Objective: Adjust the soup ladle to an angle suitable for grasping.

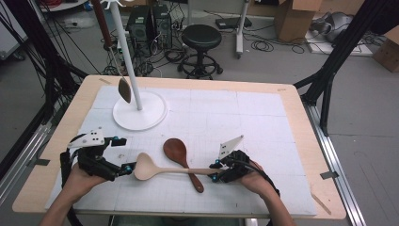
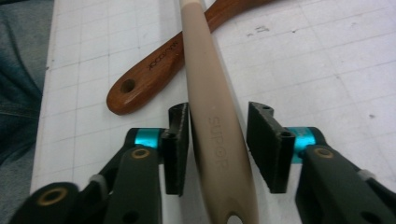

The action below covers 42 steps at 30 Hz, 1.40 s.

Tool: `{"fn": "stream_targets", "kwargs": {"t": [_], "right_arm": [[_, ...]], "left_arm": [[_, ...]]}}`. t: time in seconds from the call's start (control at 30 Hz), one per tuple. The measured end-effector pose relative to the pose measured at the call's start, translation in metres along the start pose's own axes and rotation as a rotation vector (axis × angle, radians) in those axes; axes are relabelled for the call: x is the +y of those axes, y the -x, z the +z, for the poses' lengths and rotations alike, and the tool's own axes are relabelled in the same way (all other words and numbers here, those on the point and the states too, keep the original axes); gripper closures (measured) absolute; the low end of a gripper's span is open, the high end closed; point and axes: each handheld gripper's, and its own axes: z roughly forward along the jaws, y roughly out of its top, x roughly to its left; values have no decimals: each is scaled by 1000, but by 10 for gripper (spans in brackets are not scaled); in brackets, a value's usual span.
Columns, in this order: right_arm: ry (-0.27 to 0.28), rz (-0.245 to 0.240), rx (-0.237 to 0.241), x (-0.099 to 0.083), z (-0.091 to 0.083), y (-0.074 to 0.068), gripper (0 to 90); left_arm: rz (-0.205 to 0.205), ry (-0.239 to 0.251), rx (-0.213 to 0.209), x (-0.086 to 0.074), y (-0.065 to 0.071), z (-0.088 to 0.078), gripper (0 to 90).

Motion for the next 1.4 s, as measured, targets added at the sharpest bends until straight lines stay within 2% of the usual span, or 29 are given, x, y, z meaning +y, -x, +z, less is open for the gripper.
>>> {"fn": "stream_targets", "kwargs": {"t": [0.2,0.37,0.73,0.87,1.2,1.3,1.4], "right_arm": [[-6,-30,11,3,0,-2,660],[11,-68,18,14,-1,-6,677],[65,-89,19,35,-6,-10,681],[84,-96,16,44,-10,-12,682],[114,-130,18,68,-20,-16,682],[133,-131,19,75,-22,-17,682],[140,-141,16,80,-24,-17,682]], "left_arm": [[-2,-6,-6,0,0,1,17],[-5,-14,-12,1,1,4,17],[8,-35,-38,3,4,11,25],[7,-34,-55,4,5,12,95],[17,-58,-84,7,7,22,106],[22,-60,-109,8,7,24,132],[19,-66,-117,8,7,26,150]]}}
